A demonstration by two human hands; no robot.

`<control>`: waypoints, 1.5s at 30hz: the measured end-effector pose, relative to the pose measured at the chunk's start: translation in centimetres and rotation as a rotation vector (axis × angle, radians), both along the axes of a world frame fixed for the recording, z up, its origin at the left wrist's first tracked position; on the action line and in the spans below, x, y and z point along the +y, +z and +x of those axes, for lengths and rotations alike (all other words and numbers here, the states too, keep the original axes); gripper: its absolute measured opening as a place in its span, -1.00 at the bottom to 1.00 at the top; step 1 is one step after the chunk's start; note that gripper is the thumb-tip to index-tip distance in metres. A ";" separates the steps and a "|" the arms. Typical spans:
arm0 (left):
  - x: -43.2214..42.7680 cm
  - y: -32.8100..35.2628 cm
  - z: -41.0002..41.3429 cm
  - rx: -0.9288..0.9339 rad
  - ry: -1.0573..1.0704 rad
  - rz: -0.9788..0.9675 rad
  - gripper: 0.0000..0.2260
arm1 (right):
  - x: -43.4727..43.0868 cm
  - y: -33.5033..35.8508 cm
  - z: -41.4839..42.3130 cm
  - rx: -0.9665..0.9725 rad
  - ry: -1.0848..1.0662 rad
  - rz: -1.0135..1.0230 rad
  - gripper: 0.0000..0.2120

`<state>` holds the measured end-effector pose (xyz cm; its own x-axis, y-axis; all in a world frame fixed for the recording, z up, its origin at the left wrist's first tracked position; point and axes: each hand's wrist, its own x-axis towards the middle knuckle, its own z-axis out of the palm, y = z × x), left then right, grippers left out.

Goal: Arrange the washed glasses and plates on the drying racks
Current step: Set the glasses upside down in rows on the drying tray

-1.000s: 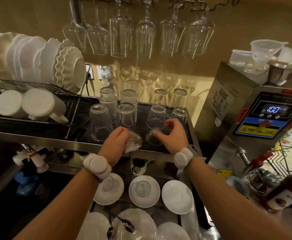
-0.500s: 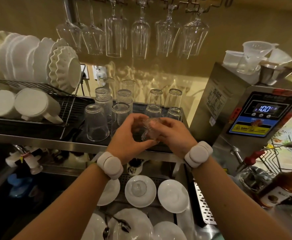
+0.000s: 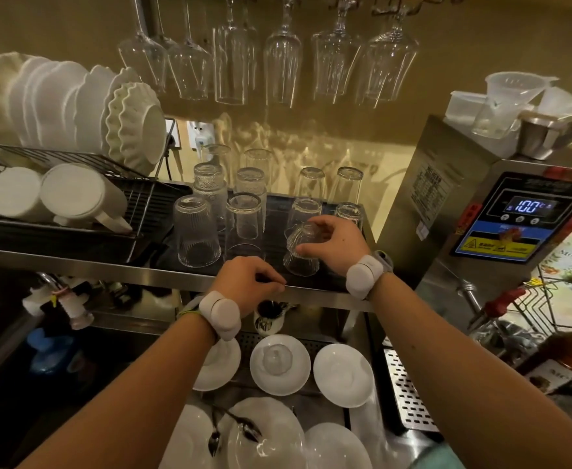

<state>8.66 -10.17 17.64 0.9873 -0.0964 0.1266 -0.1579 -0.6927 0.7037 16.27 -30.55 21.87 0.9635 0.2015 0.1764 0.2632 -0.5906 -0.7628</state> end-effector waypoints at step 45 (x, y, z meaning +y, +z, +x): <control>8.0 -17.3 -4.1 0.434 0.276 0.231 -0.56 | 0.2 -21.9 -5.6 0.772 -0.079 -0.097 -0.57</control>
